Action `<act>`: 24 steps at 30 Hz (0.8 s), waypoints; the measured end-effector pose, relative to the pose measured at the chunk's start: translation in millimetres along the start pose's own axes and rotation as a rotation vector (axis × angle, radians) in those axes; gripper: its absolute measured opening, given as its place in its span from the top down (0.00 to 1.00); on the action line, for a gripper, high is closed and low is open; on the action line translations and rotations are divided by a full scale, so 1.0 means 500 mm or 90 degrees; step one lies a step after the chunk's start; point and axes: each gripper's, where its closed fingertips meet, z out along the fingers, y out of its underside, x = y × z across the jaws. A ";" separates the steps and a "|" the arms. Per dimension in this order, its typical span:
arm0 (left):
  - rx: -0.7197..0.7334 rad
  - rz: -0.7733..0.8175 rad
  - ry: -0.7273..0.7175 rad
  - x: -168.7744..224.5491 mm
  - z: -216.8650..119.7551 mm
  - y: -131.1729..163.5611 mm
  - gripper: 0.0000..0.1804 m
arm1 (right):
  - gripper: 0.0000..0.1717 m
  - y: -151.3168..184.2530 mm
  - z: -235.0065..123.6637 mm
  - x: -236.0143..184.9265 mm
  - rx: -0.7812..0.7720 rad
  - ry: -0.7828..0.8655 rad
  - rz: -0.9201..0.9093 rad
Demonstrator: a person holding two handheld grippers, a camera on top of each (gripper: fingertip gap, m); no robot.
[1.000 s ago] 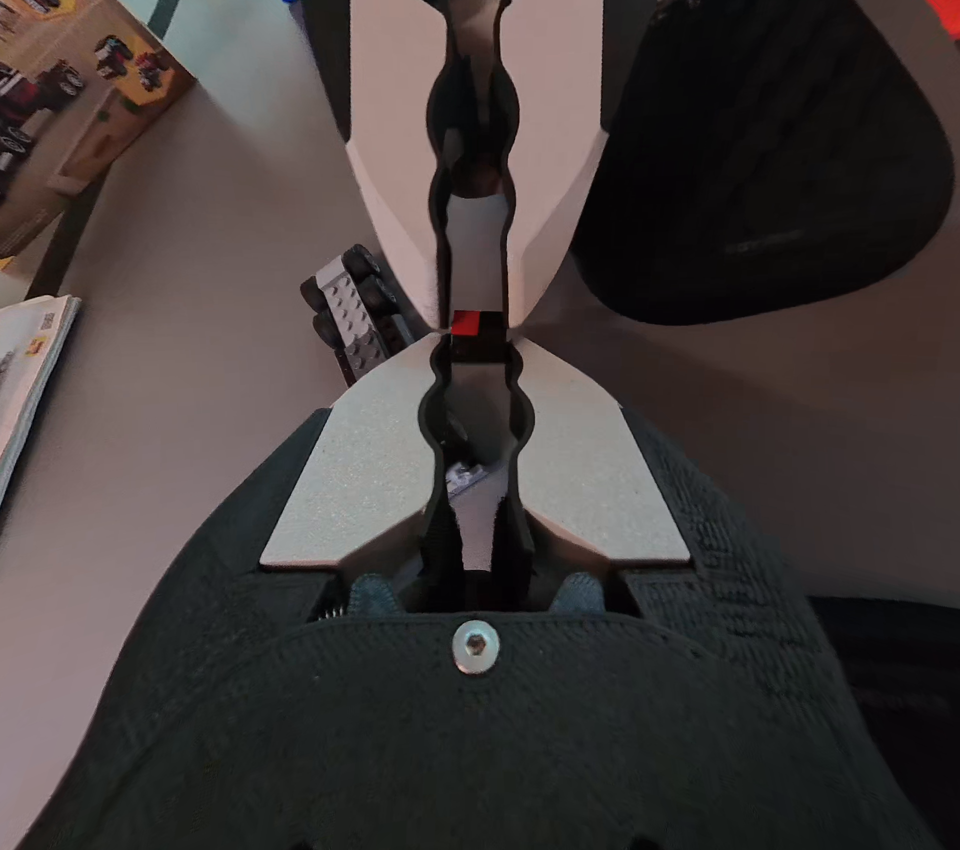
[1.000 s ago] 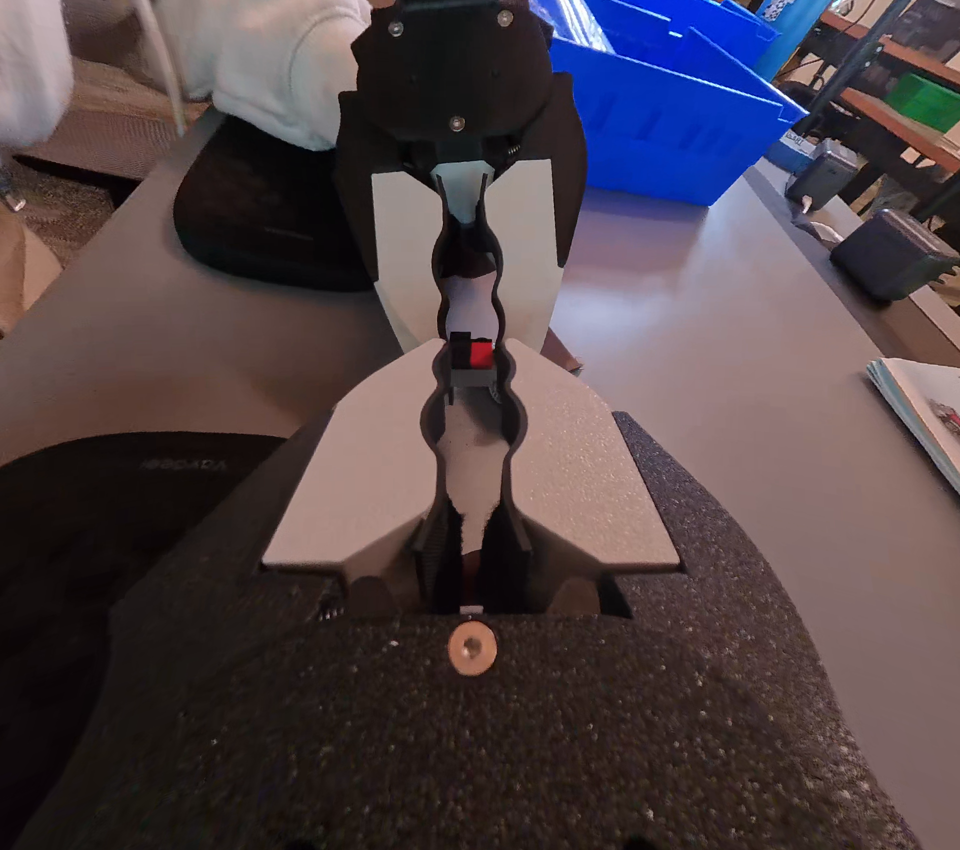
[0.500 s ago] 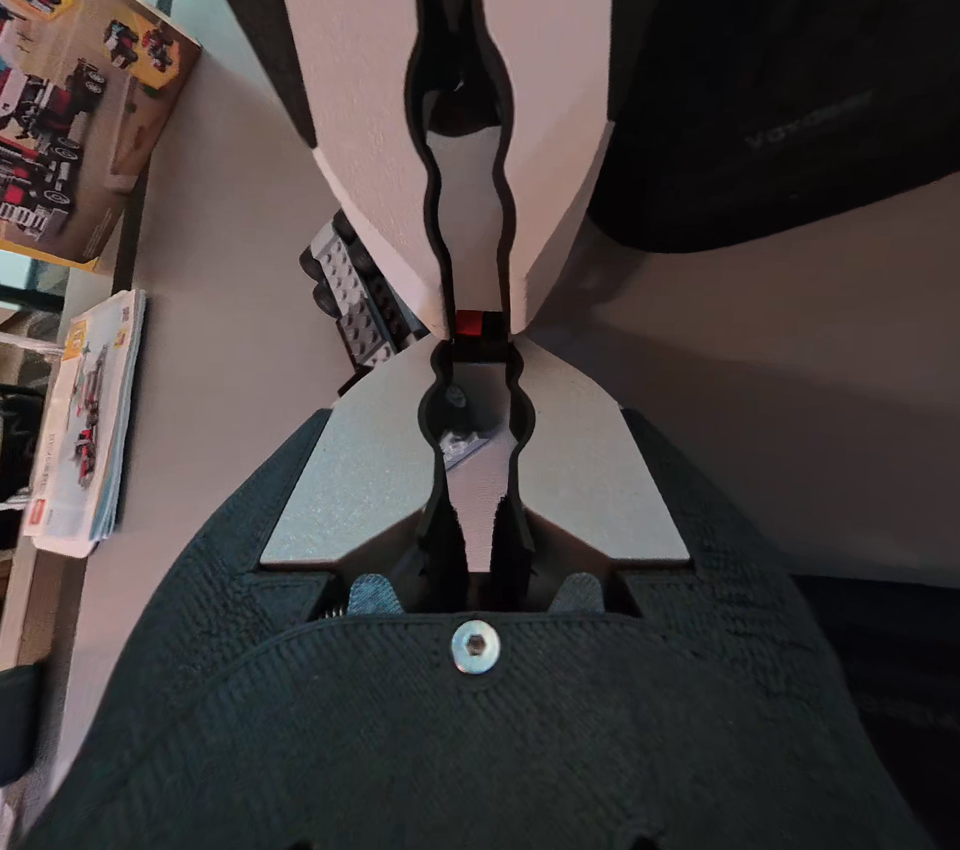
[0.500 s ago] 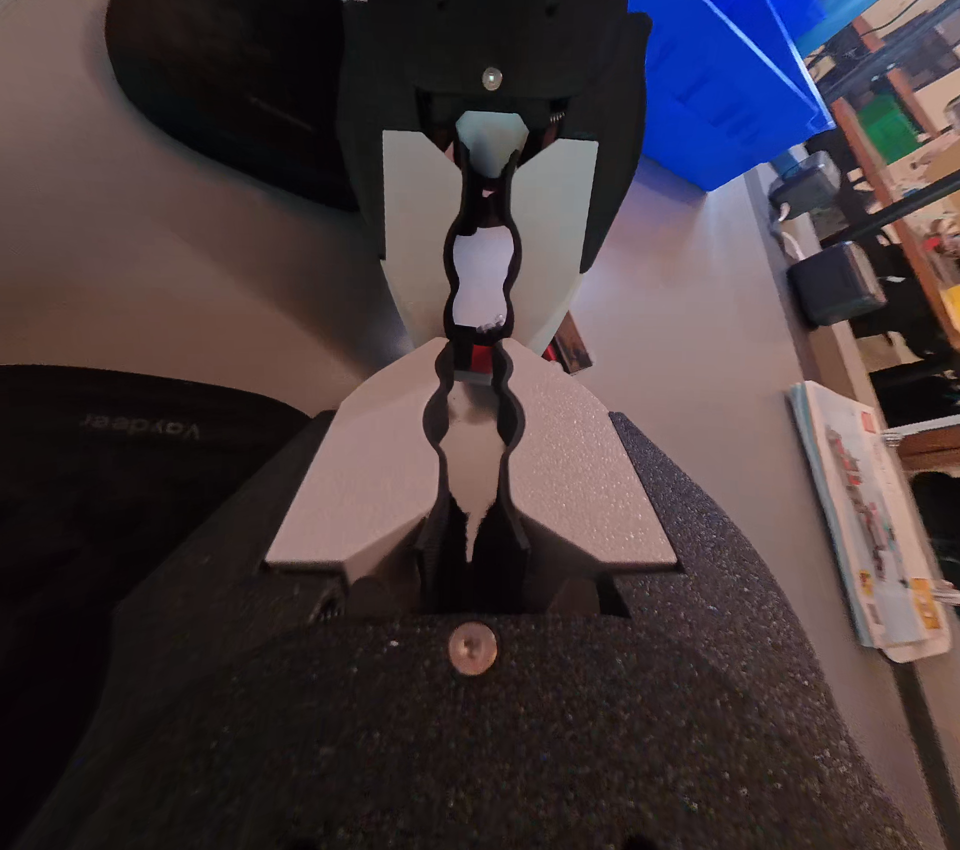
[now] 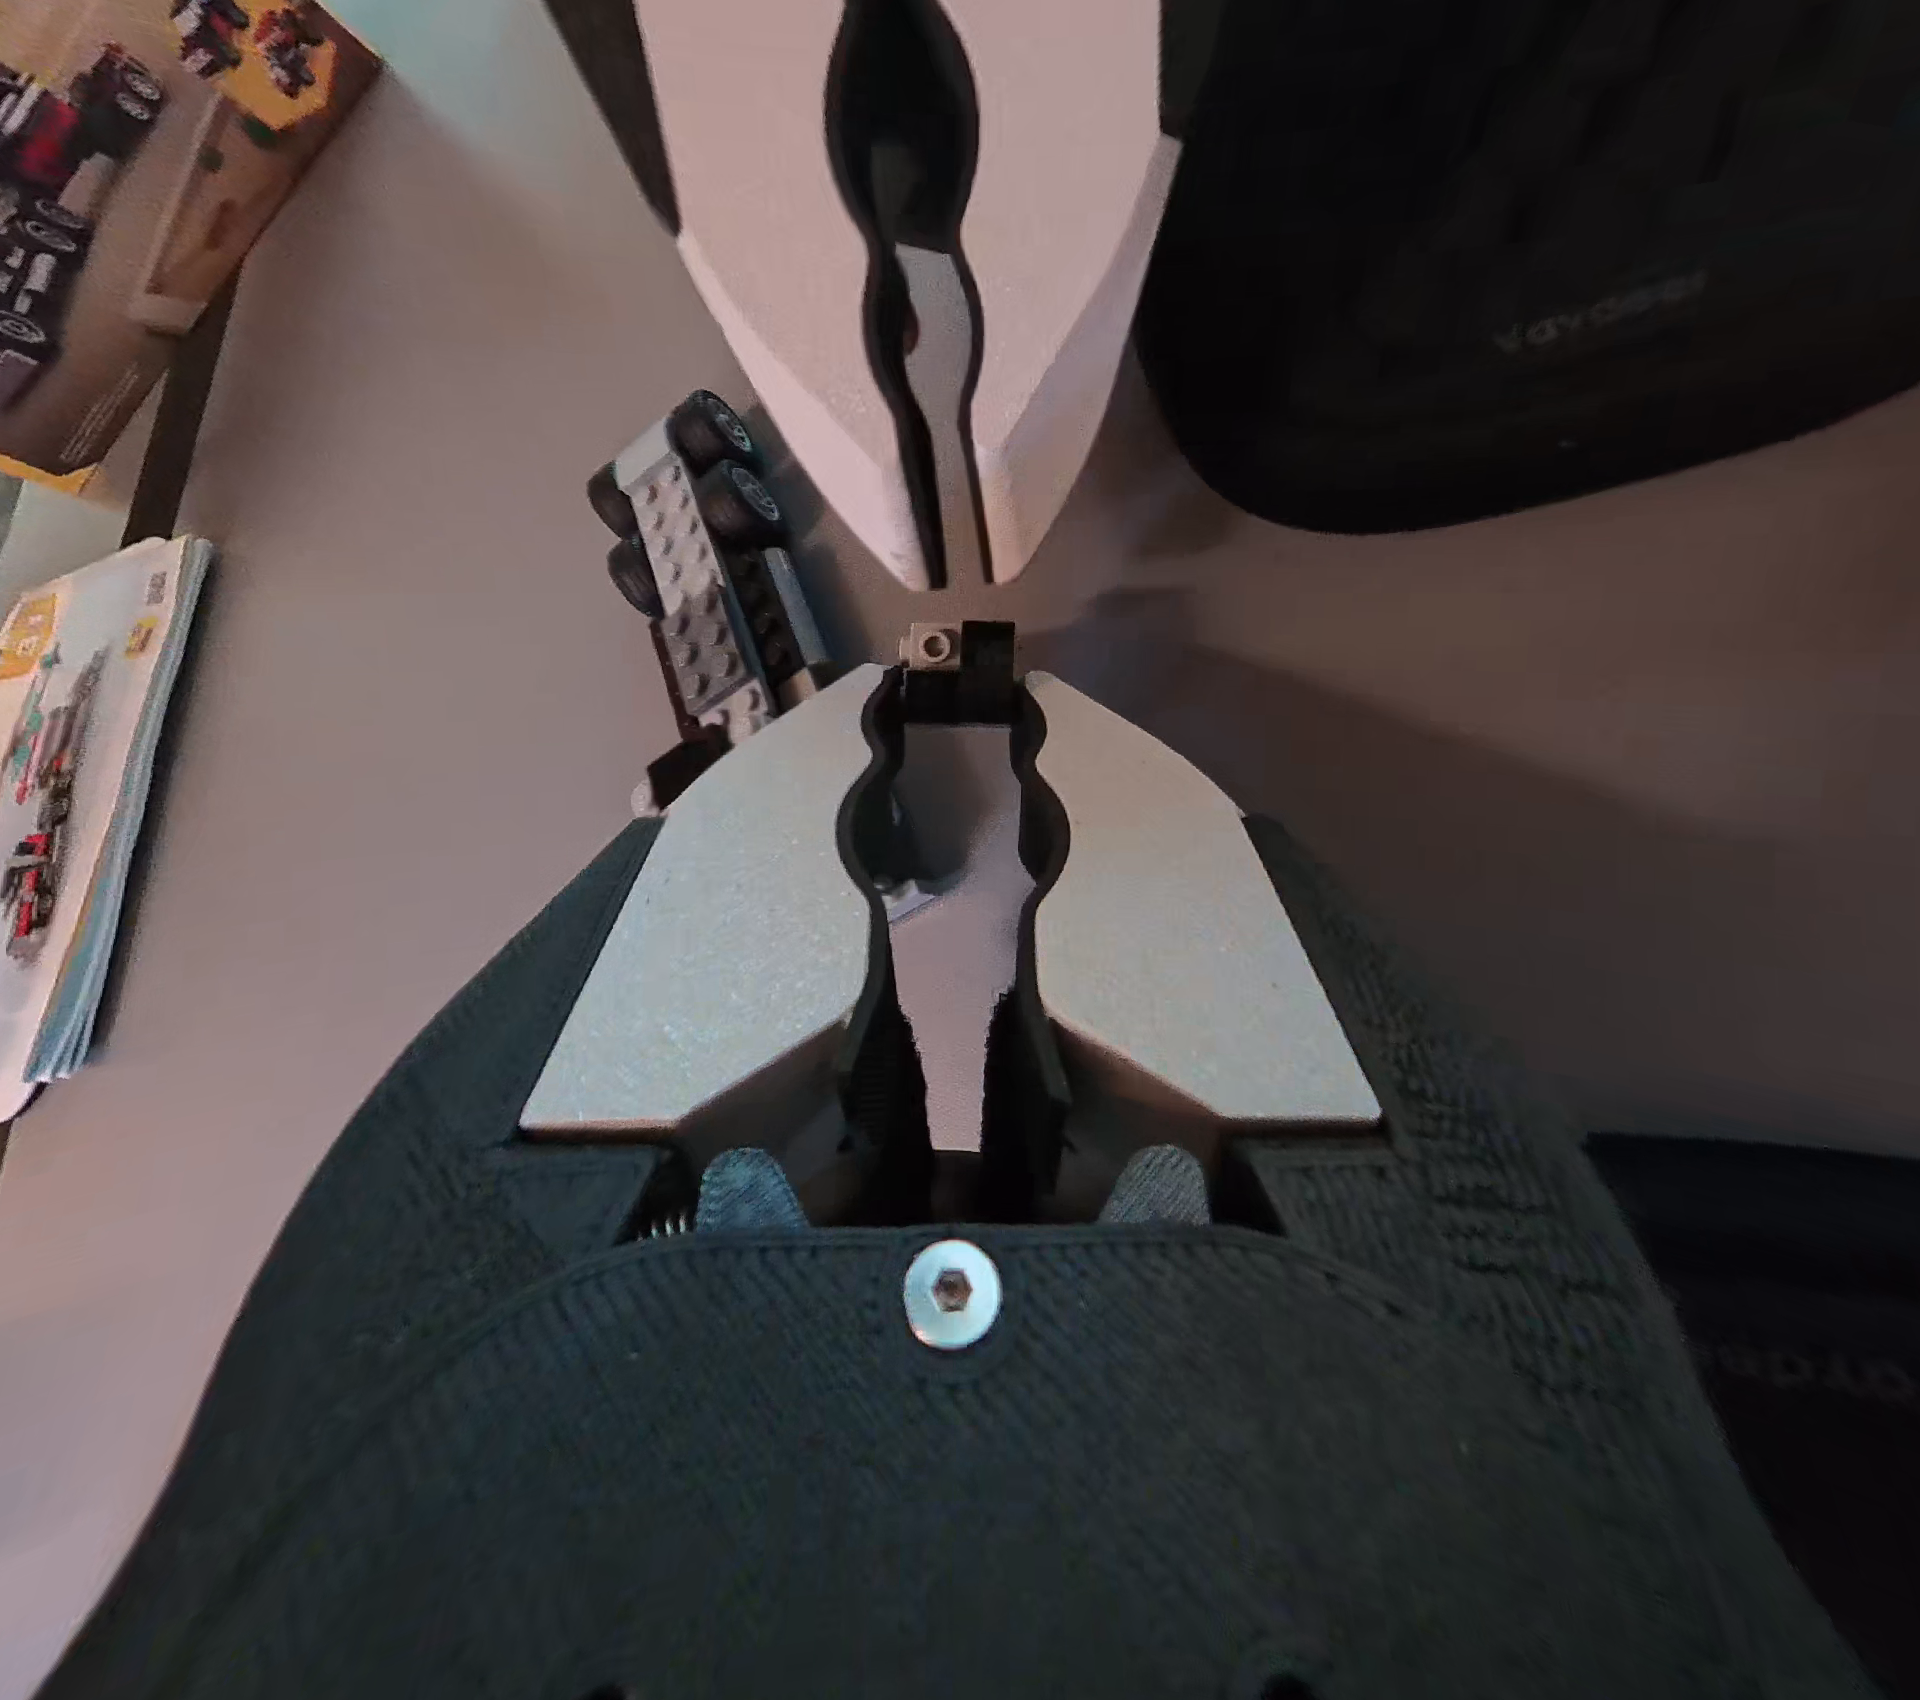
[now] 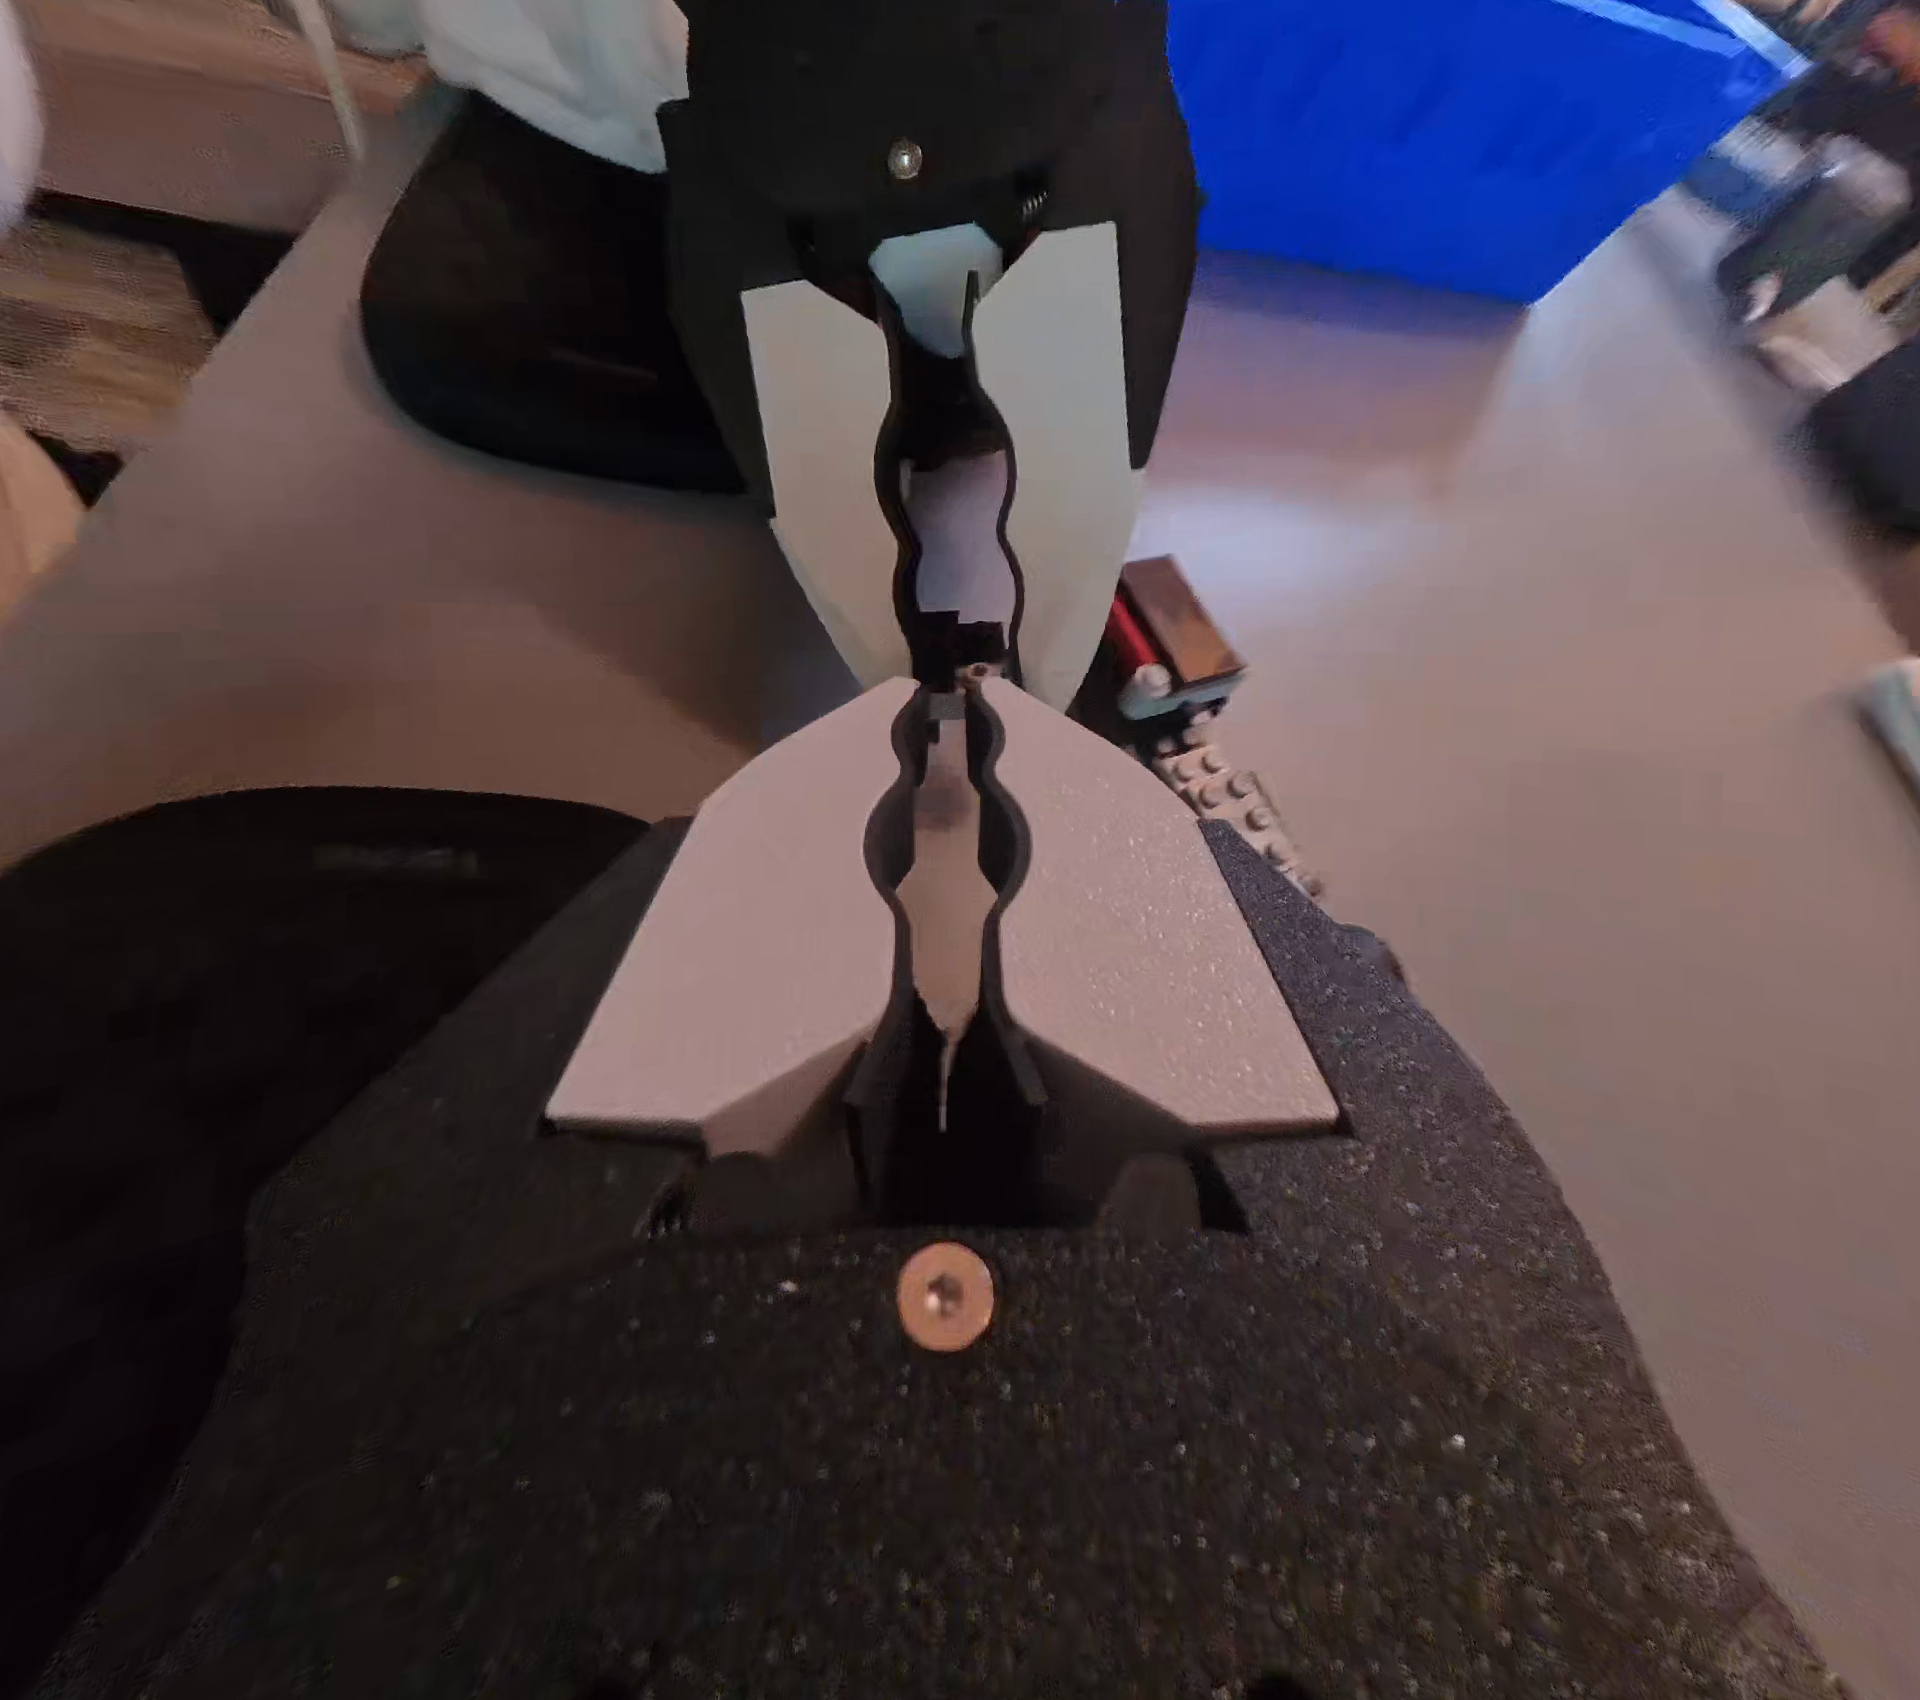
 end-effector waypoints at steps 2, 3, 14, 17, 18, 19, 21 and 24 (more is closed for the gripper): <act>-0.011 0.017 0.006 0.008 0.005 0.004 0.89 | 0.95 0.020 0.011 -0.008 -0.036 -0.012 -0.015; -0.016 0.017 0.010 0.010 0.007 0.006 0.89 | 0.95 0.031 0.017 -0.016 -0.060 -0.023 -0.033; -0.016 -0.013 0.027 0.011 0.011 0.015 0.89 | 0.96 0.029 0.022 -0.021 -0.067 -0.013 -0.078; -0.013 -0.013 0.026 0.011 0.012 0.015 0.89 | 0.95 0.029 0.022 -0.019 -0.067 -0.009 -0.077; -0.011 -0.016 0.025 0.011 0.012 0.015 0.89 | 0.95 0.029 0.022 -0.018 -0.066 -0.009 -0.076; -0.010 -0.019 0.025 0.010 0.012 0.015 0.89 | 0.95 0.029 0.021 -0.017 -0.064 -0.008 -0.075; -0.005 -0.026 0.024 0.010 0.013 0.015 0.89 | 0.95 0.028 0.021 -0.016 -0.059 -0.006 -0.072; 0.006 -0.045 0.030 0.009 0.014 0.015 0.89 | 0.93 0.026 0.019 -0.016 -0.050 -0.011 -0.060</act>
